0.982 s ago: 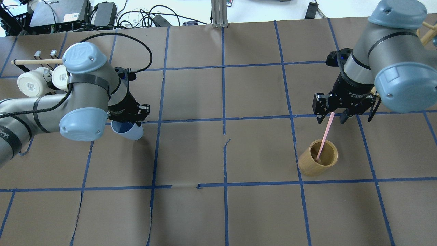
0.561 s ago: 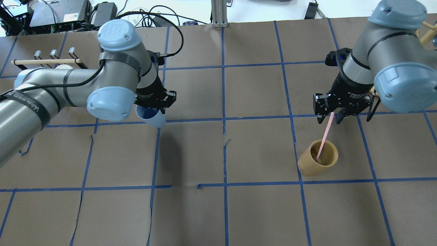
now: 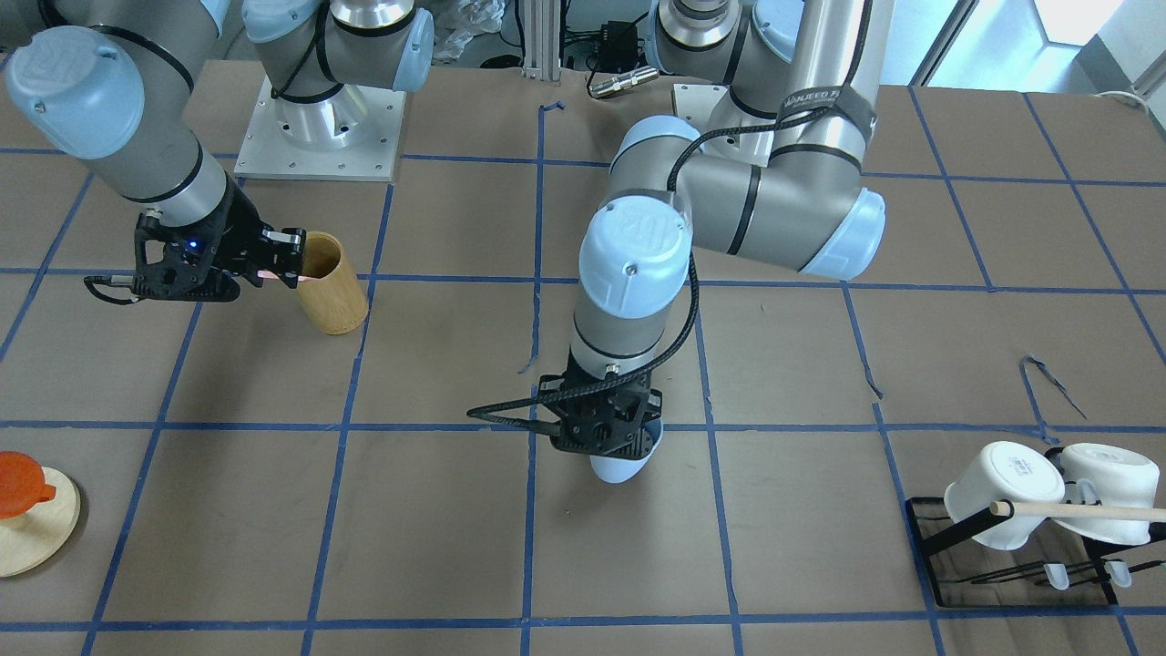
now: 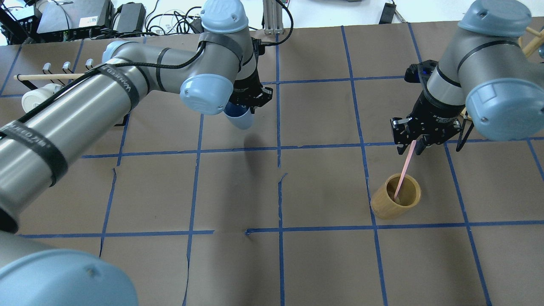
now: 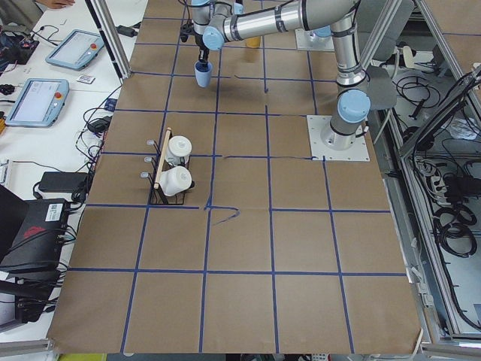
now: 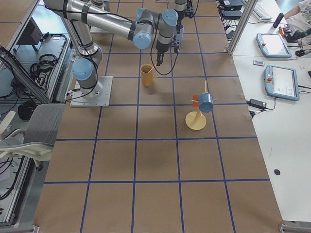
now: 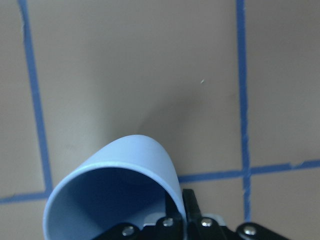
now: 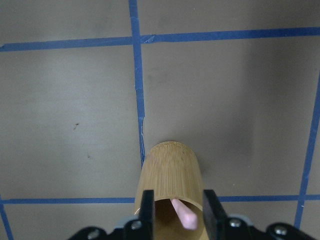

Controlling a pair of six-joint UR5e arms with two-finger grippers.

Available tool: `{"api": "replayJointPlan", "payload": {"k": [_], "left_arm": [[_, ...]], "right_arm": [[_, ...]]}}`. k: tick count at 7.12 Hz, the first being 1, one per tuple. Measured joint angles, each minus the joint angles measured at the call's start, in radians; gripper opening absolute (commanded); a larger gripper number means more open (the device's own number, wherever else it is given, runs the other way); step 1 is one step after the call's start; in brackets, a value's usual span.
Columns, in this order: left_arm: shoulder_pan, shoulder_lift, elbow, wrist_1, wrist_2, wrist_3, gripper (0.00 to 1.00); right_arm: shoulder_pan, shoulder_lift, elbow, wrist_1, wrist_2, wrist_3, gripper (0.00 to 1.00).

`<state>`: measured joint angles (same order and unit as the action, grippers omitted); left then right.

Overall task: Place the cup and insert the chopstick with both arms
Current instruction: 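Carry the blue cup to table center with left while right grips straw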

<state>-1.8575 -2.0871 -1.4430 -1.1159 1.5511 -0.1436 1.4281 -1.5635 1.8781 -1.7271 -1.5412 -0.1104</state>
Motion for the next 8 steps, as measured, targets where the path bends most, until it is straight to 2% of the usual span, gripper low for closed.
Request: {"api": "replayJointPlan", "payload": {"k": [2,3,4,6,8], "left_arm": [[-0.041,-0.121,0.142,-0.003,-0.019,0.018,0.0],[-0.061,-0.157,0.18,-0.007,-0.021,0.03,0.0],[-0.075,-0.174,0.196,-0.01,-0.022,0.036,0.99],[-0.083,-0.176,0.201,-0.013,-0.03,0.036,1.0],[-0.071,-0.145,0.208,-0.029,-0.039,0.036,1.0]], "right_arm": [[0.0,-0.004,0.0,0.001,-0.008,-0.005,0.26],[0.0,-0.006,0.0,0.001,-0.01,-0.009,0.21],[0.0,-0.007,-0.002,0.001,-0.008,-0.011,0.15],[-0.001,-0.008,-0.007,0.001,-0.004,-0.014,0.08],[-0.001,-0.01,-0.019,0.002,0.0,-0.019,0.08]]}}
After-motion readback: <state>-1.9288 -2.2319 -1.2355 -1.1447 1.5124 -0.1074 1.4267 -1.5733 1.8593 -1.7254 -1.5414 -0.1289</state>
